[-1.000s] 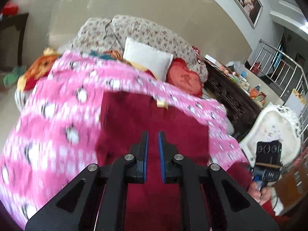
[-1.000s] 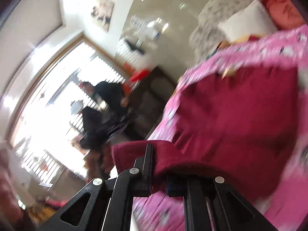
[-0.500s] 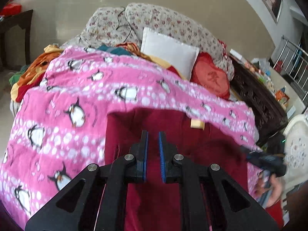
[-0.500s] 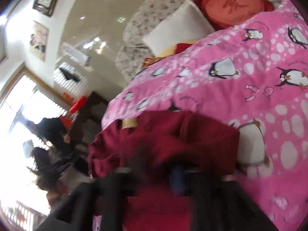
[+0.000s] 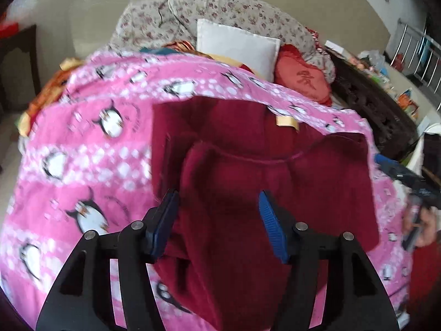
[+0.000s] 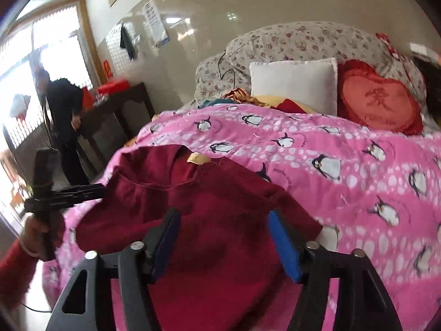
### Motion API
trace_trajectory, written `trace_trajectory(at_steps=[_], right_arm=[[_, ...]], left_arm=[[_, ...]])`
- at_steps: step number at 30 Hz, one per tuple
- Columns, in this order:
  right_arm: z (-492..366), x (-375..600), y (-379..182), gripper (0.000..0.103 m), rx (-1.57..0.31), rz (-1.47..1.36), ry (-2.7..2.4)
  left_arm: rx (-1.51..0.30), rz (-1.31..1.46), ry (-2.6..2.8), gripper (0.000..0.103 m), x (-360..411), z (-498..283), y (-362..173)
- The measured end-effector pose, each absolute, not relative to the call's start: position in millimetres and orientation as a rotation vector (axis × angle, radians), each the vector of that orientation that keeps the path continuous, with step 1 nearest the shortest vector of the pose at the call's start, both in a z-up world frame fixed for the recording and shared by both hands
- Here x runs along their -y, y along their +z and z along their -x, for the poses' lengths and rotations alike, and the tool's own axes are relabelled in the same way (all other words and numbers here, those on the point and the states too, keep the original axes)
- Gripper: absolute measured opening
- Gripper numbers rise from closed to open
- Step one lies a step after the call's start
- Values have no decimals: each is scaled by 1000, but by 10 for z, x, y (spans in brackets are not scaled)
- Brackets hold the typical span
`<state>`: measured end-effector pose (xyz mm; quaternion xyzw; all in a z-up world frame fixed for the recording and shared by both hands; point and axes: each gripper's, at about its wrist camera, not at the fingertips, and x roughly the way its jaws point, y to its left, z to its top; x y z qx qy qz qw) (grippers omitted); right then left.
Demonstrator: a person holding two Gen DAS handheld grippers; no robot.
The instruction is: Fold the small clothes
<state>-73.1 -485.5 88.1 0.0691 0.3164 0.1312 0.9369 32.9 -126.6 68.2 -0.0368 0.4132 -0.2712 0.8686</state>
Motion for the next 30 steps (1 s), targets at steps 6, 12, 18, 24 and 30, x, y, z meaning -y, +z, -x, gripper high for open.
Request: trace_trajectory(at_steps=[6, 12, 18, 24, 30], right_arm=[[402, 4781, 761, 69, -659, -51, 237], [434, 4847, 768, 71, -640, -54, 229], [211, 4916, 709, 71, -652, -109, 246], [152, 4811, 697, 7, -627, -88, 247], [351, 4950, 1008, 7, -515, -188, 260]], left_arm=[[-853, 28, -505, 60, 1413, -455, 608], [-798, 12, -461, 60, 1359, -430, 674], [-853, 12, -521, 60, 1467, -551, 559], [-868, -18, -561, 10, 1554, -538, 645], [-748, 32, -536, 8, 1385, -665, 1108]])
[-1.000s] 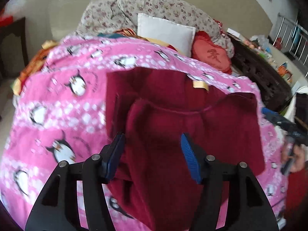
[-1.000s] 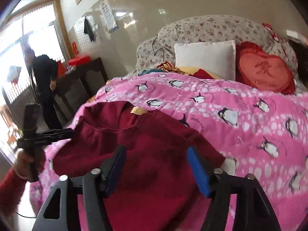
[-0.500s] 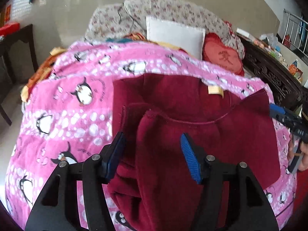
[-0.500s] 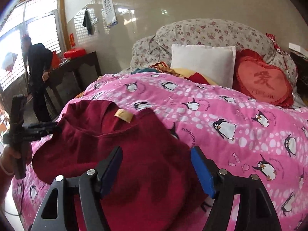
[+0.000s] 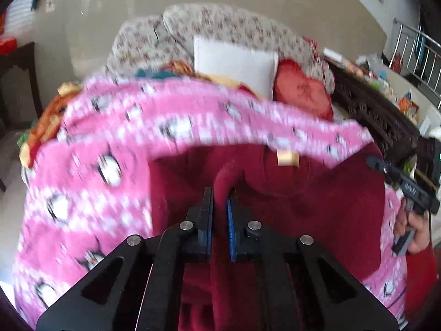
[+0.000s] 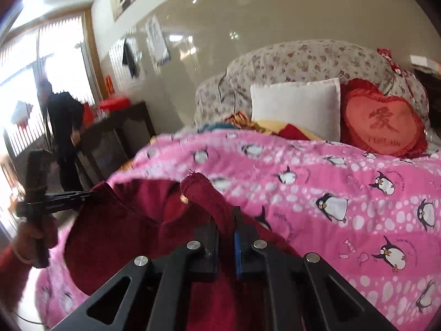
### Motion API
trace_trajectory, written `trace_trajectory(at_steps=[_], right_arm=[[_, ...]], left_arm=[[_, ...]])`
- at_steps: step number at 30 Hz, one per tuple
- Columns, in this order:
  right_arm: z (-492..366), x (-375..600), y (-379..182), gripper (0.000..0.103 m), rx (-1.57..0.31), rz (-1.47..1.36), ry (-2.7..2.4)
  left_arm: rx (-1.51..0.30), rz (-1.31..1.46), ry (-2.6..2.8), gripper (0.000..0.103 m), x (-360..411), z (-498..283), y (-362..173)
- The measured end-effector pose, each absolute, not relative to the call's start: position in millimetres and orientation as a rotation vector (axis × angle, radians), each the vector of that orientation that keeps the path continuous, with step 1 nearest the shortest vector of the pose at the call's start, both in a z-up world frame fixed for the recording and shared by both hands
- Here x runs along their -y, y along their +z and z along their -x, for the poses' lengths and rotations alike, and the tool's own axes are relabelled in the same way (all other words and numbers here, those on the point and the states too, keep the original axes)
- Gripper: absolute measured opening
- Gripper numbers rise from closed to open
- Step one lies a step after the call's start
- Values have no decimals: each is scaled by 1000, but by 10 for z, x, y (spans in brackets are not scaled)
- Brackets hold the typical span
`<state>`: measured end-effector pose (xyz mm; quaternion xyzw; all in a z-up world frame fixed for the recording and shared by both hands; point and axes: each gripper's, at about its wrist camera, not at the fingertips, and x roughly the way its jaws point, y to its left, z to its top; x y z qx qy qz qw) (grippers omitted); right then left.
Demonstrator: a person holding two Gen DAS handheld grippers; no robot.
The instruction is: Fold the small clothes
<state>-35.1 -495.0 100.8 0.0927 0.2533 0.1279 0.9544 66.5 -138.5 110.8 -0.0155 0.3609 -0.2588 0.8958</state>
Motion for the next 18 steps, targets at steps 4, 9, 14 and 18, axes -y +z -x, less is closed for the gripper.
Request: trace_trajectory(at_steps=[4, 9, 14, 18], right_arm=[[283, 5041, 1061, 7, -501, -224, 213], [-27, 5095, 777, 7, -595, -230, 115], [102, 5189, 680, 40, -645, -287, 59], [650, 5104, 774, 50, -665, -290, 141]], left_arm=[[-714, 50, -508, 7, 1422, -887, 1229], [-715, 34, -404, 7, 1558, -1348, 1093], [-827, 114, -432, 8, 1544, -1611, 856], [-801, 175, -529, 27, 1310, -1311, 1035]])
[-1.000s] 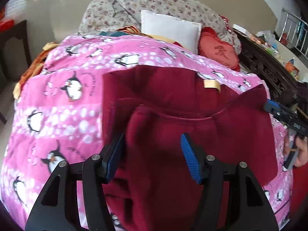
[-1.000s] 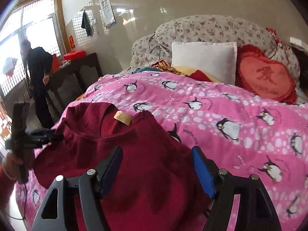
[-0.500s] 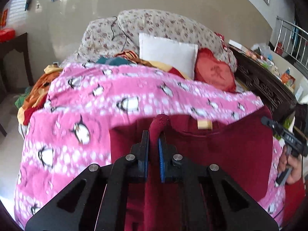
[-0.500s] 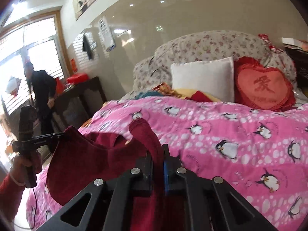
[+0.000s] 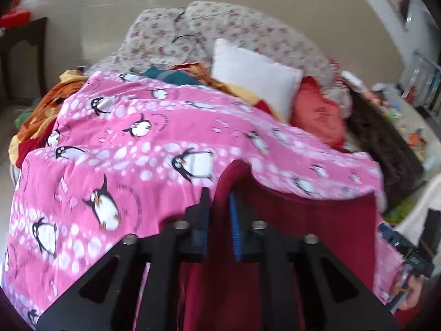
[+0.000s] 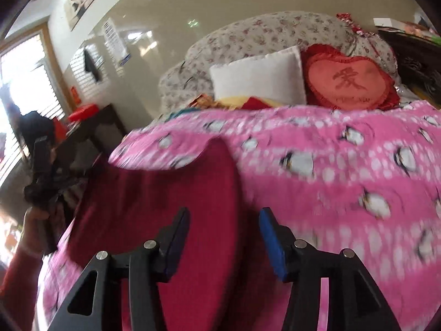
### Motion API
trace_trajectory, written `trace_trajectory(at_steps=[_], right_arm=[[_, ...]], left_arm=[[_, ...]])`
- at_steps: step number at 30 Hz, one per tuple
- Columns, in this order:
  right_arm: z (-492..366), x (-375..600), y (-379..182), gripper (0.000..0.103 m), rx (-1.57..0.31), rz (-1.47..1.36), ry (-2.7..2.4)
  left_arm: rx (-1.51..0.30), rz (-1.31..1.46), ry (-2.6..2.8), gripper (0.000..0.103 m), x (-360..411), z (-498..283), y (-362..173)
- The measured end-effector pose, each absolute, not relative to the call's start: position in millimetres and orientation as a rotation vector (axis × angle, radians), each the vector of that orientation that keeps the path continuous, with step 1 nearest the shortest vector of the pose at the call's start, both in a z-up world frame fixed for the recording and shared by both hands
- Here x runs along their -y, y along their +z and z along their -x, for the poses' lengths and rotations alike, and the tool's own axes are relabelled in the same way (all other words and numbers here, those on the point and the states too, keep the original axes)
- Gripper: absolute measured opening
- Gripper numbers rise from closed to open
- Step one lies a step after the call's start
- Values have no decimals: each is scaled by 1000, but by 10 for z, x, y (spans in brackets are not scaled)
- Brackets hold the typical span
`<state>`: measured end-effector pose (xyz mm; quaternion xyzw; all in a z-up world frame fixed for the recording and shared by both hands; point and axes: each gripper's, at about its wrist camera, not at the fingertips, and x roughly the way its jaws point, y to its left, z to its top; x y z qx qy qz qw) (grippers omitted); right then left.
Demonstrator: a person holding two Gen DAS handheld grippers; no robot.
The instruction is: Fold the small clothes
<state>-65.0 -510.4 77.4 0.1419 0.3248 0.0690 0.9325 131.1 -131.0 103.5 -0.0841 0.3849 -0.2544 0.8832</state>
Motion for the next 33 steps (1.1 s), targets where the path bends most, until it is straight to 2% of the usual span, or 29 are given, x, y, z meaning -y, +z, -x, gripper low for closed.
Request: trace_trajectory(at_steps=[1, 3, 6, 13, 14, 16, 17, 18, 19, 21, 25, 27, 30, 32, 33], right_arm=[[779, 5049, 764, 50, -685, -273, 169], [1017, 4933, 704, 50, -720, -240, 189], [1266, 4792, 531, 50, -765, -229, 207], [1572, 4647, 13, 48, -813, -351, 269], [1550, 4666, -43, 38, -815, -385, 287], [1519, 4687, -96, 30, -812, -416, 303], [1518, 4688, -84, 16, -806, -402, 304], [1527, 4705, -43, 10, -793, -388, 303], [1514, 4744, 21, 9, -778, -398, 310], [1566, 4800, 180, 8, -746, -392, 322], [1685, 4806, 395, 8, -723, -322, 321], [1694, 4824, 333, 8, -740, -318, 312], [1531, 4818, -52, 8, -863, -302, 256], [1555, 4845, -2, 8, -837, -323, 238], [1589, 4867, 79, 12, -820, -330, 221]], left_arm=[[-802, 171, -548, 46, 1258, -1196, 1064], [-786, 157, -579, 61, 1124, -910, 1084], [-773, 141, -610, 61, 962, -523, 1044], [-855, 93, -663, 61, 851, 74, 572], [-852, 76, -663, 61, 877, 111, 521], [-861, 39, -664, 61, 949, 145, 421], [-870, 27, -673, 60, 984, 146, 379], [-883, 9, -682, 59, 1025, 146, 339], [-895, -13, -689, 48, 1061, 150, 313], [-922, -55, -711, 36, 1100, 153, 314], [-931, -16, -764, 36, 972, 224, 408], [-931, -32, -723, 36, 930, 208, 352], [-950, -11, -678, 36, 899, 121, 196], [-938, 12, -671, 36, 891, 136, 211], [-930, 4, -665, 36, 898, 160, 245]])
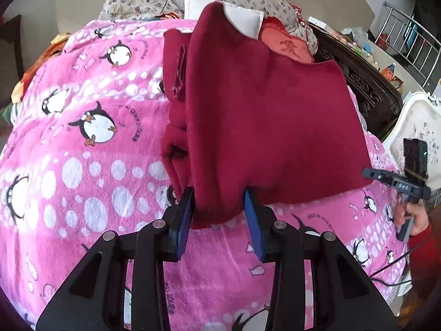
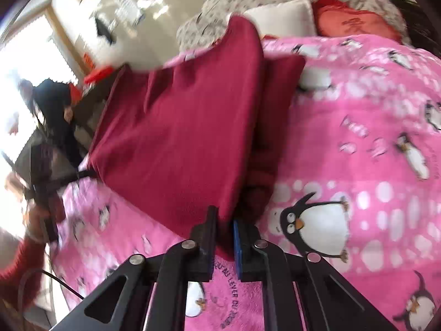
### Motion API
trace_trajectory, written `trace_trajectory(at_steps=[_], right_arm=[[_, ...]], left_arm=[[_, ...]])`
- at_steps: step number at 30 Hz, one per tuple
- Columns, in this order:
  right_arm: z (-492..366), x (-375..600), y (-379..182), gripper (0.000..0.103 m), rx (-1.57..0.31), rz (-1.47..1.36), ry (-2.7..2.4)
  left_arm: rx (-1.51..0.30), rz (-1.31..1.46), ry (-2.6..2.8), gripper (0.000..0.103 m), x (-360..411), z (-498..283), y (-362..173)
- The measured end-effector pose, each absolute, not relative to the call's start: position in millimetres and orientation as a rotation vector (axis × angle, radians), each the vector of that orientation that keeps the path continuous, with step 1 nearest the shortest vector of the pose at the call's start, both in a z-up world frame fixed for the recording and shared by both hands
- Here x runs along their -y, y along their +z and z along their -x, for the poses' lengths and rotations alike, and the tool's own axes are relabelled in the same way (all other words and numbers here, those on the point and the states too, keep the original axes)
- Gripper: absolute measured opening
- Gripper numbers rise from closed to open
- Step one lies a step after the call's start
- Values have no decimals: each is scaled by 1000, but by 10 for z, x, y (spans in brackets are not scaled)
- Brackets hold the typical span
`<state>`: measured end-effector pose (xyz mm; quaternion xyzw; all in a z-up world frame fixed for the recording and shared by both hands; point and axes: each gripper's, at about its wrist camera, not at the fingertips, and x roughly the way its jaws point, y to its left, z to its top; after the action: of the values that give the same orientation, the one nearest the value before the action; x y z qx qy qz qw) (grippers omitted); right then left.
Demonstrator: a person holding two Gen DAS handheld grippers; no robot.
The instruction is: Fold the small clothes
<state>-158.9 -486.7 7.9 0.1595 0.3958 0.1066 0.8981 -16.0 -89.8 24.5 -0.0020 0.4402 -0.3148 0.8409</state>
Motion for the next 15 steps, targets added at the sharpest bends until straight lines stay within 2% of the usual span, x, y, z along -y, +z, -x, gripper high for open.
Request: trace_trajectory(at_steps=[1, 4, 5, 6, 9, 15], right_arm=[[1615, 4880, 143, 15, -805, -326, 203], [1755, 4857, 489, 33, -717, -262, 144], [1779, 4815, 638, 42, -678, -239, 136], [1782, 4791, 705, 45, -658, -232, 139], [1580, 4529, 899, 46, -626, -209, 228], [731, 3778, 938, 46, -623, -140, 340]], left_arm=[[-915, -12, -653, 36, 897, 202, 299], [-854, -44, -613, 36, 870, 332, 482], [-827, -34, -608, 36, 844, 360, 545], [-803, -16, -603, 37, 820, 374, 603], [-779, 28, -588, 47, 854, 333, 683], [-779, 48, -530, 48, 1112, 109, 564]])
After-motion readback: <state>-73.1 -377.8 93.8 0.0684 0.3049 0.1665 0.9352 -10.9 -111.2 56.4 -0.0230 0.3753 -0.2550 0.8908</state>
